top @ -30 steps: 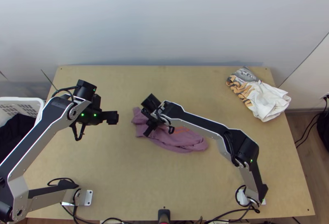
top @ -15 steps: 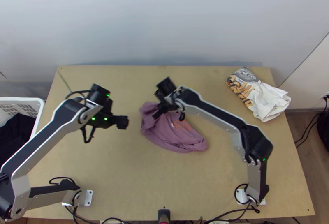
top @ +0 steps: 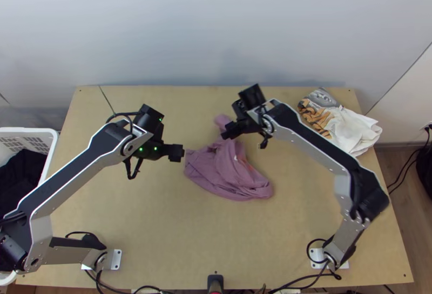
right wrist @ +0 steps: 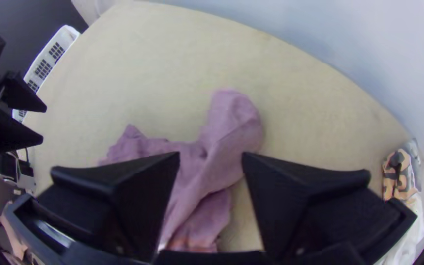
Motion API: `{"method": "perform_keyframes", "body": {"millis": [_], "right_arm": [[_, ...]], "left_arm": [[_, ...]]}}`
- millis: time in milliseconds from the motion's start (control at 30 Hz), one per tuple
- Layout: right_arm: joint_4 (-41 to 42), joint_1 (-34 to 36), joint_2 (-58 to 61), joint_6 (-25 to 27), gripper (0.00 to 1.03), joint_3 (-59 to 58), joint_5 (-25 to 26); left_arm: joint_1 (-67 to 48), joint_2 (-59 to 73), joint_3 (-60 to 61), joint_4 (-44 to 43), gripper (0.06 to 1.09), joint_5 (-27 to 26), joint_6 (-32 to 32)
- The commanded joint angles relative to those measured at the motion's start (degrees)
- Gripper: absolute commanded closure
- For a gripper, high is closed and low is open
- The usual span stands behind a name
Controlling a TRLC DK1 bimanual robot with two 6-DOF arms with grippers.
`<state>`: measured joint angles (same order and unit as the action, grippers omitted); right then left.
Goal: Fold the t-shirt
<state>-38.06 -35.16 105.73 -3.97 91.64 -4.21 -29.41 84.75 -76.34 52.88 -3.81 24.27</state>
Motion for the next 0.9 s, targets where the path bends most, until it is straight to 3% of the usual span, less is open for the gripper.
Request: {"method": "perform_keyframes", "body": {"millis": [0,267,533,633,867], "right_arm": [[-1.3,2.9,-8.5,-3.2,0.03,-3.2,-1.2],[0.7,10.5,-25.9,-0.7,0.03,-15.7,6.0],[13.8,18.5,-47.0,4.6,0.03,-44.9,6.9],[20.5,21.3,-52.9,8.6,0.03,-54.5,10.3],[33.3,25.4,-59.6,13.7,0.03,-66.9,13.8]], "left_arm": [[3.8,-2.7,-0.5,-1.5,0.15,5.2,0.4],[11.0,-11.4,4.8,-4.5,0.15,11.6,-1.1],[14.7,-23.1,19.8,-11.6,0.11,22.2,-6.6],[17.4,-28.8,28.3,-16.7,0.11,26.1,-9.2],[27.6,-42.6,46.2,-27.1,0.11,26.5,-16.1]]}}
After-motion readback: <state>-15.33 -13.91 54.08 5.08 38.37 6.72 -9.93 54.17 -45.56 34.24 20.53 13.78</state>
